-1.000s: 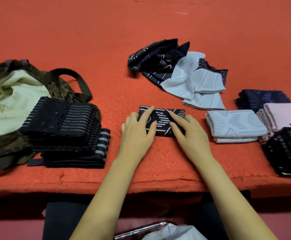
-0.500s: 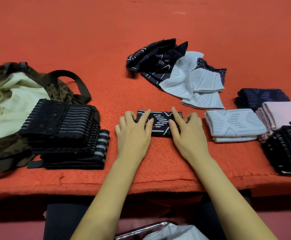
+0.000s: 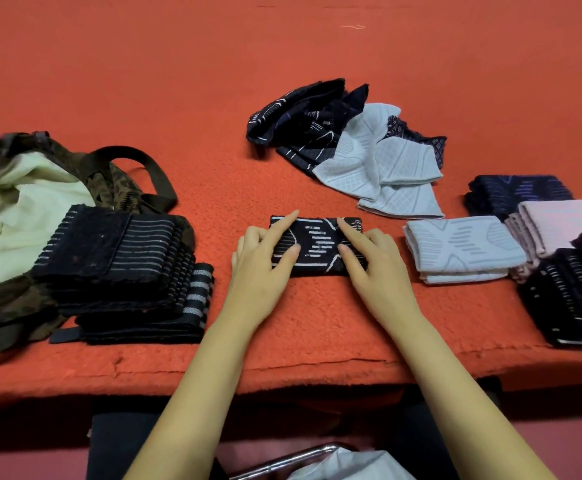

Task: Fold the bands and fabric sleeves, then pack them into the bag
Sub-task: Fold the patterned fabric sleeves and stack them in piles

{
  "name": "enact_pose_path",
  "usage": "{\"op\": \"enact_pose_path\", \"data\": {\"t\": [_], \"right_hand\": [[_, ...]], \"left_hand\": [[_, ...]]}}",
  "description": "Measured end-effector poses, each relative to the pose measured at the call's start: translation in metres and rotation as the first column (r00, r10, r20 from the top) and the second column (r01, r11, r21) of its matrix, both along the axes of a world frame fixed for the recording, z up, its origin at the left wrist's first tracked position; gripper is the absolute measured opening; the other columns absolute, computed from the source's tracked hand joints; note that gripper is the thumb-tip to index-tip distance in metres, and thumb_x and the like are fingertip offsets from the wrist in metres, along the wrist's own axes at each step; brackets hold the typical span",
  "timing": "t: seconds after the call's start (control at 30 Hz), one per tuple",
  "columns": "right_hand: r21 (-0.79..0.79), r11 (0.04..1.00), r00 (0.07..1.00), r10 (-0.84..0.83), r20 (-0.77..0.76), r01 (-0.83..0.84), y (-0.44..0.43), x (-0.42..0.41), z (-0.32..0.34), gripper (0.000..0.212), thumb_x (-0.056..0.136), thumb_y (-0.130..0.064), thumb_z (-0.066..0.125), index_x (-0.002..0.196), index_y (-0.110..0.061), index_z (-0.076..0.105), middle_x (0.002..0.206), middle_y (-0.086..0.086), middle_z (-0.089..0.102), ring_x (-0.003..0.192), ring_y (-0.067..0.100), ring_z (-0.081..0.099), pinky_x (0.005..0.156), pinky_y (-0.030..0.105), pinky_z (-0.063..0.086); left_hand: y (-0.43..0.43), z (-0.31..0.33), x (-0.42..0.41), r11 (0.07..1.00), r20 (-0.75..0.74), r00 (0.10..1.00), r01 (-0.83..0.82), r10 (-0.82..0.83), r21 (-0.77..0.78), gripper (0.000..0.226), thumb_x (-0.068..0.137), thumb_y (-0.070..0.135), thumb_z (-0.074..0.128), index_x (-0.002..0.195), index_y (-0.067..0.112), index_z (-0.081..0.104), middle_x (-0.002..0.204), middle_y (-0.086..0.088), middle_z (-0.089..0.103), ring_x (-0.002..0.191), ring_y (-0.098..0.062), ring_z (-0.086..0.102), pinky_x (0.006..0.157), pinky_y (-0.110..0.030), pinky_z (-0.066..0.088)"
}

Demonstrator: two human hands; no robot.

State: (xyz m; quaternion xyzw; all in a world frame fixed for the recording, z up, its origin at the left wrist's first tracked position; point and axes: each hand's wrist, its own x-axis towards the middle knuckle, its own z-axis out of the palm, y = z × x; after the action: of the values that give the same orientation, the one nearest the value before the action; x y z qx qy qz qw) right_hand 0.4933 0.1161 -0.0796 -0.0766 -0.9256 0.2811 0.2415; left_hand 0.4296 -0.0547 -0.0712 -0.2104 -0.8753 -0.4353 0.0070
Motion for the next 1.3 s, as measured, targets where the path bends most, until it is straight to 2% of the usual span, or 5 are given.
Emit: {"op": "enact_pose_path", "data": {"t": [0.27, 0.6, 0.8, 1.13, 1.3], "right_hand": [[-0.036, 0.998, 0.99, -0.063, -0.125, 0.059, -0.004, 0.004, 0.015, 0.04, 0.091, -0.032, 0.041, 0.123, -0.021, 0.063, 0.089, 0.004, 0.051, 0.089, 0.02, 0.043, 0.085, 0.029, 0.035], [-0.069, 0.969, 0.92, -0.248, -0.304, 0.238, 0.066, 0.048, 0.103, 0.035, 0.091, -0.027, 0.046, 0.117, -0.017, 0.065, 0.09, 0.005, 0.048, 0.089, 0.023, 0.046, 0.082, 0.025, 0.035], [-0.146, 0.924, 0.89, -0.38, -0.251, 0.354, 0.14, 0.119, 0.127, 0.027, 0.093, -0.013, 0.053, 0.114, -0.021, 0.067, 0.095, 0.007, 0.053, 0.084, 0.004, 0.048, 0.076, 0.002, 0.033], [-0.224, 0.855, 0.844, -0.508, -0.173, 0.468, 0.191, 0.175, 0.097, 0.027, 0.093, -0.016, 0.053, 0.113, -0.026, 0.067, 0.098, 0.008, 0.058, 0.092, 0.012, 0.054, 0.078, 0.013, 0.034], [-0.242, 0.849, 0.845, -0.512, -0.156, 0.469, 0.198, 0.175, 0.085, 0.027, 0.093, -0.015, 0.054, 0.116, -0.023, 0.066, 0.098, 0.011, 0.056, 0.088, 0.011, 0.05, 0.074, -0.002, 0.03]], "left_hand": [[0.004, 0.013, 0.003, 0.998, 0.006, 0.999, 0.045, -0.045, 0.05, 0.048, 0.085, 0.048, 0.049, 0.132, 0.045, 0.046, 0.113, 0.002, 0.058, 0.111, -0.016, 0.05, 0.104, -0.041, 0.036], [0.098, 0.1, 0.036, 0.954, -0.14, 0.977, 0.191, -0.162, 0.232, 0.037, 0.09, 0.028, 0.061, 0.127, 0.025, 0.058, 0.12, 0.009, 0.063, 0.108, -0.007, 0.057, 0.097, -0.024, 0.042], [0.174, 0.116, 0.088, 0.884, -0.131, 0.92, 0.39, -0.368, 0.258, 0.037, 0.092, 0.02, 0.059, 0.129, 0.023, 0.057, 0.112, 0.0, 0.067, 0.094, -0.006, 0.055, 0.082, -0.009, 0.038], [0.234, 0.096, 0.131, 0.863, -0.082, 0.891, 0.452, -0.446, 0.225, 0.033, 0.091, 0.031, 0.059, 0.124, 0.027, 0.059, 0.074, 0.017, 0.053, 0.069, 0.0, 0.049, 0.066, -0.007, 0.035], [0.241, 0.08, 0.131, 0.883, -0.039, 0.903, 0.426, -0.428, 0.198, 0.037, 0.088, 0.037, 0.062, 0.124, 0.028, 0.06, 0.067, 0.007, 0.049, 0.062, -0.004, 0.046, 0.064, -0.014, 0.037]]}}
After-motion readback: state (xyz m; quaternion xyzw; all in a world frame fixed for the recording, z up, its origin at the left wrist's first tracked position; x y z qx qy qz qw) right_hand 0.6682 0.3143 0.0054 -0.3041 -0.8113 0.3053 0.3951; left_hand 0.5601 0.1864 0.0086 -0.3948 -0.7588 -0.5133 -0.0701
